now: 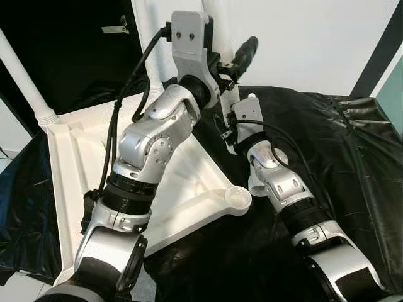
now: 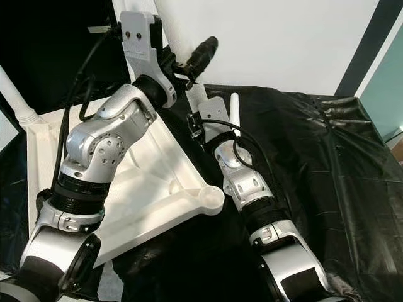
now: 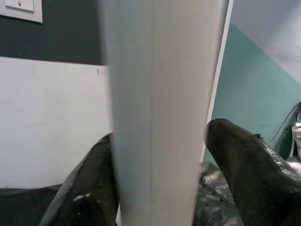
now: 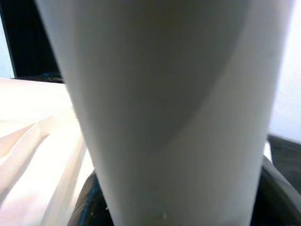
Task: Building children table
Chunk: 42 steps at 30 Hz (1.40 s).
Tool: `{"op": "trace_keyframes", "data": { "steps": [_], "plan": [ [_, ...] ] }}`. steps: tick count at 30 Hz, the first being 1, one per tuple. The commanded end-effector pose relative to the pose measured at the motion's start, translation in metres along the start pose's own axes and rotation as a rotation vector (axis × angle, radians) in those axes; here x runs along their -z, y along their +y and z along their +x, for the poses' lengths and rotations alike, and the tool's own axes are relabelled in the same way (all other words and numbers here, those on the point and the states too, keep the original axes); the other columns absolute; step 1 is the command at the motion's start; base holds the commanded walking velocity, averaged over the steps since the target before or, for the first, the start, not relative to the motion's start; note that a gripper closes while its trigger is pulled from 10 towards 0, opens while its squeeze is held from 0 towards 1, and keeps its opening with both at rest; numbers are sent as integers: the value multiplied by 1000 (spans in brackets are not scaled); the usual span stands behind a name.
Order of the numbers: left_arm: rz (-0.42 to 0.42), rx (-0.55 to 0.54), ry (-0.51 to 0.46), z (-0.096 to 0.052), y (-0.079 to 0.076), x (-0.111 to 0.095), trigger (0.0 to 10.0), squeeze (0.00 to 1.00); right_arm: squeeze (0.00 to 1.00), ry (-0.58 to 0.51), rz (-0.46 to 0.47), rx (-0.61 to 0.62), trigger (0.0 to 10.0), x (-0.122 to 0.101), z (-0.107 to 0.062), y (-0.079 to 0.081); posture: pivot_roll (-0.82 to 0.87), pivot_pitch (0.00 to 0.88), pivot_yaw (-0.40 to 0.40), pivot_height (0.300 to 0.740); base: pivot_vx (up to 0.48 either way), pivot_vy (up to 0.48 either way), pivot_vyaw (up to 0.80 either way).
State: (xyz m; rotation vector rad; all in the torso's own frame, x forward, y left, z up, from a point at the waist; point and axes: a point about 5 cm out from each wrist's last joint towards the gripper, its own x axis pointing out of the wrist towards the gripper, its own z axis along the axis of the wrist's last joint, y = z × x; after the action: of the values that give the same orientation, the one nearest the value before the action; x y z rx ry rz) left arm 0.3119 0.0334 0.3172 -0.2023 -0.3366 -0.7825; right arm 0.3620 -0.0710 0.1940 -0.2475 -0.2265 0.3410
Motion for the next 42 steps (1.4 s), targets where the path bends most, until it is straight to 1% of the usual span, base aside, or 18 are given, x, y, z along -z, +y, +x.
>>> {"op": "trace_keyframes", "data": {
  "steps": [1, 2, 3, 9, 12, 15, 16, 17, 18, 22, 23, 28, 29, 31, 33, 36, 39, 42],
  "plan": [
    [13, 104, 18, -3, -12, 5, 10000, 0, 0, 34, 43, 29, 10000, 6, -2, -2, -8, 0, 19, 740, 0, 0, 0],
    [13, 104, 18, -3, -12, 5, 10000, 0, 0, 34, 43, 29, 10000, 6, -2, -2, -8, 0, 19, 740, 0, 0, 0],
    [29, 99, 37, -9, -12, 12, 10000, 0, 0, 45, 75, 32, 10000, 10, -5, -2, -5, 0, 17, 740, 0, 0, 0],
    [51, 66, 49, -18, -6, 19, 10000, 0, 0, 43, 97, 49, 10000, 13, -9, -4, -1, 0, 13, 740, 0, 0, 0],
    [73, 36, 70, -33, 3, 27, 10000, 0, 0, 28, 142, 65, 10000, 13, -14, -6, -1, 0, 12, 740, 0, 0, 0],
    [109, 18, 72, -45, 8, 32, 10000, 0, 0, 8, 127, 63, 10000, 12, -18, -6, 2, 0, 7, 740, 0, 0, 0],
    [109, 18, 72, -45, 8, 32, 10000, 0, 0, 8, 127, 63, 10000, 12, -18, -6, 2, 0, 7, 740, 0, 0, 0],
    [128, 18, 74, -50, 9, 34, 10000, 0, 0, 5, 126, 54, 10000, 13, -19, -5, 4, 0, 5, 740, 0, 0, 0],
    [158, 32, 100, -58, 11, 40, 10000, 0, 0, 0, 145, 32, 10000, 12, -22, -3, 6, 0, 2, 740, 0, 0, 0],
    [163, 35, 114, -66, 13, 44, 10000, 0, 0, -5, 149, 23, 10000, 12, -25, -2, 7, 0, -2, 740, 0, 0, 0],
    [167, 30, 129, -75, 15, 50, 10000, 0, 0, -13, 159, 6, 10000, 10, -27, 1, 9, 0, -3, 740, 0, 0, 0],
    [185, 22, 192, -91, 19, 65, 10000, 0, 0, -25, 180, -28, 10000, 9, -33, 8, 14, 0, -5, 740, 0, 0, 0],
    [185, 22, 192, -91, 19, 65, 10000, 0, 0, -25, 180, -28, 10000, 9, -33, 8, 14, 0, -5, 740, 0, 0, 0],
    [198, 13, 213, -98, 20, 71, 10000, 0, 0, -24, 185, -48, 10000, 9, -37, 13, 14, 0, -2, 740, 0, 0, 0],
    [199, 10, 215, -100, 20, 71, 10000, 0, 0, -23, 181, -49, 10000, 9, -38, 13, 14, 0, -2, 740, 0, 0, 0],
    [212, 3, 261, -113, 22, 80, 10000, 0, 0, -16, 195, -64, 10000, 10, -45, 20, 13, 0, -2, 740, 0, 0, 0],
    [217, 2, 279, -119, 23, 84, 10000, 0, 0, -14, 199, -68, 10000, 11, -47, 22, 14, 0, -2, 740, 0, 0, 0],
    [227, 20, 320, -131, 24, 89, 10000, 0, 0, -10, 206, -74, 10000, 11, -54, 24, 20, 0, -4, 740, 0, 0, 0]
  ]
}}
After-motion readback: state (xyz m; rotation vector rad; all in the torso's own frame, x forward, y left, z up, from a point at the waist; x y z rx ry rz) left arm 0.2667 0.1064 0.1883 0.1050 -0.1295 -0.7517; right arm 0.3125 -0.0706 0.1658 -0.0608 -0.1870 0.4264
